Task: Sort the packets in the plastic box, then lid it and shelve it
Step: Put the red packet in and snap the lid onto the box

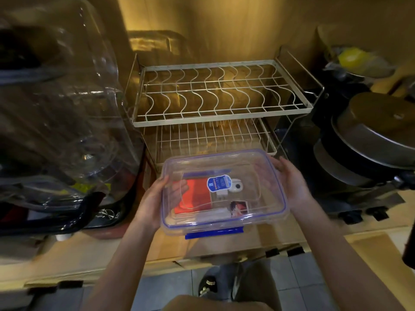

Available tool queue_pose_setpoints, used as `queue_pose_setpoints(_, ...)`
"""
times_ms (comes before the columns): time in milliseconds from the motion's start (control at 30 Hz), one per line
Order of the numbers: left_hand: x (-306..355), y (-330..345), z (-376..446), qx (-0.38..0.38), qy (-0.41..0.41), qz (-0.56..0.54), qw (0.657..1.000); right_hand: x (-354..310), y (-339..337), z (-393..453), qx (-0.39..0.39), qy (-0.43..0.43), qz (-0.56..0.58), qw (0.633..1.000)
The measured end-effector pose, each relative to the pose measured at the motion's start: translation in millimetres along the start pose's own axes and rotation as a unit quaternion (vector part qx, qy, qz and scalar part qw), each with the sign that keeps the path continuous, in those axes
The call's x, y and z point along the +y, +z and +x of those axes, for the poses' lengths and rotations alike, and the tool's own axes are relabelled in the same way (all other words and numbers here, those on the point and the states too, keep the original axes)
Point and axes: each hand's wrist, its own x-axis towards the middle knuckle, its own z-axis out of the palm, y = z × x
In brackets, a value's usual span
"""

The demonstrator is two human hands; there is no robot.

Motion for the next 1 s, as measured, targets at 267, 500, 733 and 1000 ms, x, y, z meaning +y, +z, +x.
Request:
queue_pose_setpoints(267, -18.3, 3.7, 8.7, 0.227, 0.201, 0.390, 0.869, 31.2, -7.2, 22.2, 0.025, -0.163, -0.469, 0.867)
queue_pose_setpoints(500, -26.1, -18.0, 34.5, 0.249, 0.157, 0.485, 0.824, 52.2, -8.0, 39.2, 0.031, -0.159, -0.500, 0.851)
queue_pose_setpoints(733, -33.6, -22.1, 48.1, 0.271, 0.132, 0.499, 0.812, 62.0, -15.5, 54.8, 0.039, -0.147, -0.509, 0.847)
queue_pose_setpoints(1000, -36.2, -14.4, 47.6, 0.286, 0.114, 0.517, 0.799, 69.3, -22.7, 62.3, 0.053, -0.148, -0.510, 0.846)
